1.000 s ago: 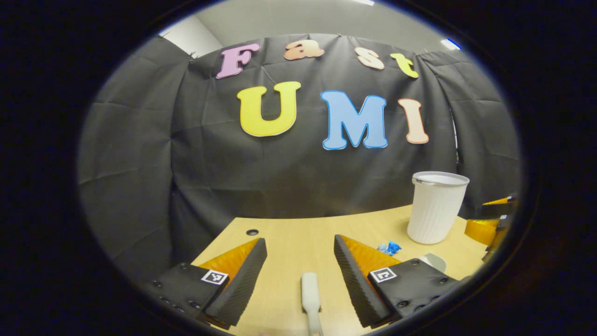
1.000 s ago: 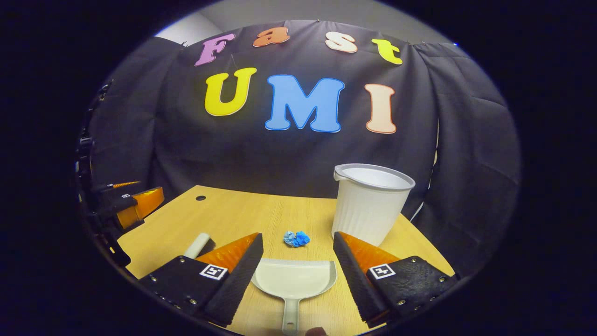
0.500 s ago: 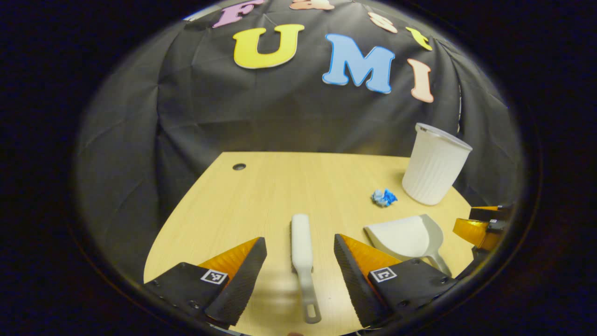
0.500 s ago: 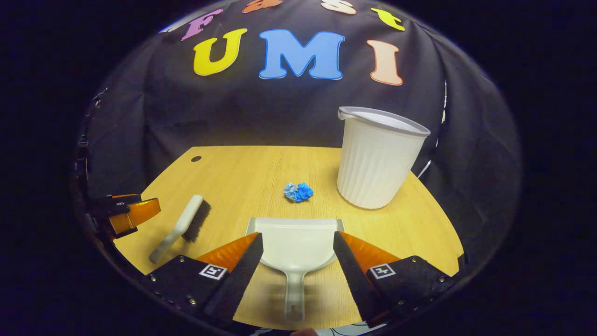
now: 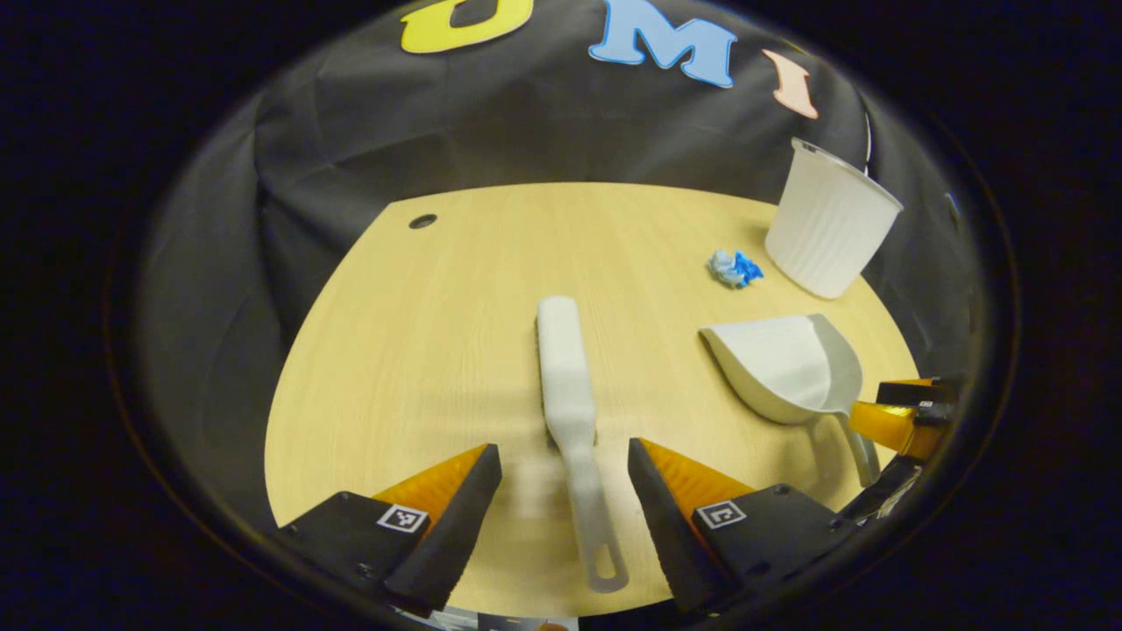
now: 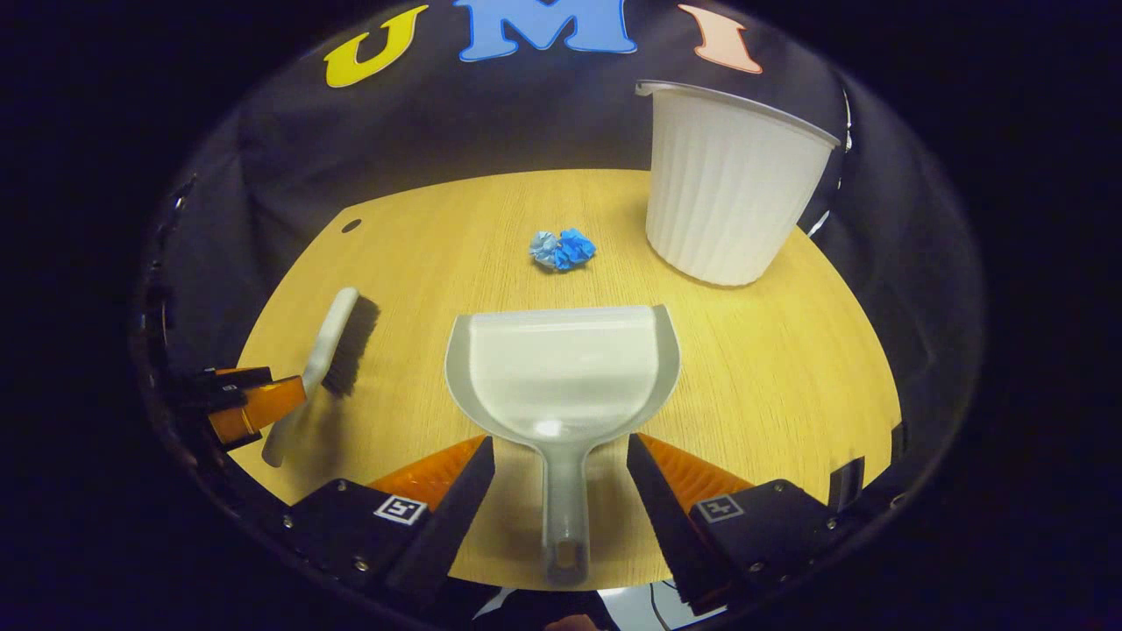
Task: Pick up the small broom and dustpan from the desktop, sweep the trash into the dustpan with the broom, and then empty the trash into the garbage bin.
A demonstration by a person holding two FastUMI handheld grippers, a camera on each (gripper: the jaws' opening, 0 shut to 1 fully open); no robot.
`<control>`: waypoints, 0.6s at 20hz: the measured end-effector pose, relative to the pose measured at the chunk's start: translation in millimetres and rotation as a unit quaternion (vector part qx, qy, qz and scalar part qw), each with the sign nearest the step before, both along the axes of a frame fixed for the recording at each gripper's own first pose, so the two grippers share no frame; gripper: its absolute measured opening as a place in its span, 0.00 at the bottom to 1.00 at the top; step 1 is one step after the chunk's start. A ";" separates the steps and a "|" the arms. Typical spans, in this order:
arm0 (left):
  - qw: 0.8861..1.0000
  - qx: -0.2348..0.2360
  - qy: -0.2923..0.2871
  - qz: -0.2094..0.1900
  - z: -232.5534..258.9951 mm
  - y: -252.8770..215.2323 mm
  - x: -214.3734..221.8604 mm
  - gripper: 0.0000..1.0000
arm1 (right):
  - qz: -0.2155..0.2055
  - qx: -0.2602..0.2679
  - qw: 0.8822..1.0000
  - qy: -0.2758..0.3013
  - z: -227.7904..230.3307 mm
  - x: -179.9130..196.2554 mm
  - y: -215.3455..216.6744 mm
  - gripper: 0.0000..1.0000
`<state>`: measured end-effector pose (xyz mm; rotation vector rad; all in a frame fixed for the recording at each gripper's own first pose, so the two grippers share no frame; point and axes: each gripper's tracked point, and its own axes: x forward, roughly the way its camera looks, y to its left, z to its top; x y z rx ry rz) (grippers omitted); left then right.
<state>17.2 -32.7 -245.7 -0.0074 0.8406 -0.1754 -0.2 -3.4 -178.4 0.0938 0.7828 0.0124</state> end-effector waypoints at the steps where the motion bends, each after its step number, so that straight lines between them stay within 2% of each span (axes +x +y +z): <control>1: 1.000 0.003 0.010 -0.006 -7.5 -3.5 0.1 0.96 | -0.001 0.001 1.000 0.012 -5.0 -1.1 -0.1 0.95; 4: 0.999 0.012 0.036 -0.014 -27.0 -5.4 -0.4 0.96 | 0.001 -0.007 0.999 0.040 -18.2 -0.1 1.1 0.95; 12: 0.996 -0.003 0.086 -0.012 -59.2 -8.9 7.9 0.95 | -0.001 -0.011 0.997 0.080 -34.9 6.5 5.5 0.95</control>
